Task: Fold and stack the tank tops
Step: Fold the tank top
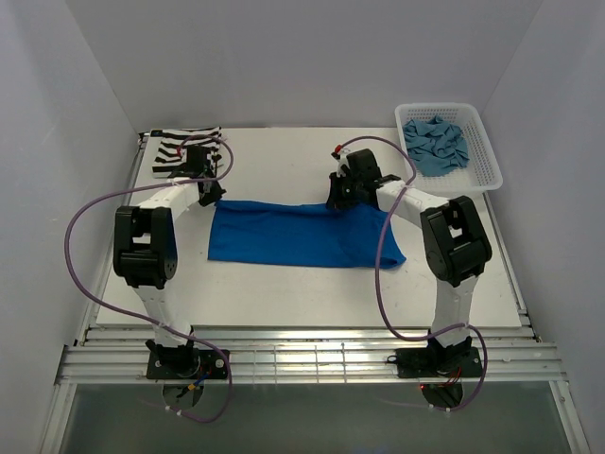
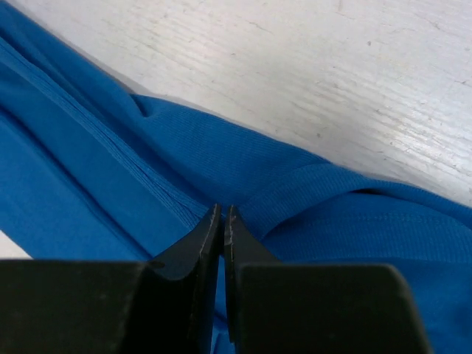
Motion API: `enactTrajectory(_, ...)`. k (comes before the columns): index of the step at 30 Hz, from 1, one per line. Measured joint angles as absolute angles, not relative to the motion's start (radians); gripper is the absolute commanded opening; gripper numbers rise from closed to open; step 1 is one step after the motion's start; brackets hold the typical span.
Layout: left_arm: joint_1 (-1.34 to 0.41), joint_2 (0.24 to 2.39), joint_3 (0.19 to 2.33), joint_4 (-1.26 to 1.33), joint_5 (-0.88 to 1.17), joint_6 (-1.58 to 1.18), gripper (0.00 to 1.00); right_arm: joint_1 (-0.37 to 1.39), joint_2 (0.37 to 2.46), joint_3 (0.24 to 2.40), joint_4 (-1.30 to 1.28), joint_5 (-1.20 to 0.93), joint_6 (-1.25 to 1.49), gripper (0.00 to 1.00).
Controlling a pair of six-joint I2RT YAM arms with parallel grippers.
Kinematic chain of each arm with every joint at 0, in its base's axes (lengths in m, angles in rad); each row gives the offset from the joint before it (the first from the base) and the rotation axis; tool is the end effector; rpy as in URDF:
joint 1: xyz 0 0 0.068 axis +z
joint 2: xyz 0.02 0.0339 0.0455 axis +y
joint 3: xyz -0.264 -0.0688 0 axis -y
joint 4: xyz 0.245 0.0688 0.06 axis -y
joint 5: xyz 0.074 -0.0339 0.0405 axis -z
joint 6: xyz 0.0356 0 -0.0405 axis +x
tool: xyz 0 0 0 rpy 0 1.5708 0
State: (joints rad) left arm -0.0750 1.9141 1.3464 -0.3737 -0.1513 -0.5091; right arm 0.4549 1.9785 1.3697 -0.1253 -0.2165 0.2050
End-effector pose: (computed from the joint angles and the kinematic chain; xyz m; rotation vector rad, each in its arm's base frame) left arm 0.4112 -0.0255 0.1927 -0.5978 2.4249 -0.0528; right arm 0.3925 0.2005 0.1921 -0.4060 2.3204 0.5808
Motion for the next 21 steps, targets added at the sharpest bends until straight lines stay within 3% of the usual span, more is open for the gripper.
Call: enactTrajectory(21, -0.075, 1.771, 1.141, -0.358, -0.175, -0.574, 0.0, 0.494, 1.88, 1.212, -0.071, -0.216, 0.218, 0.08)
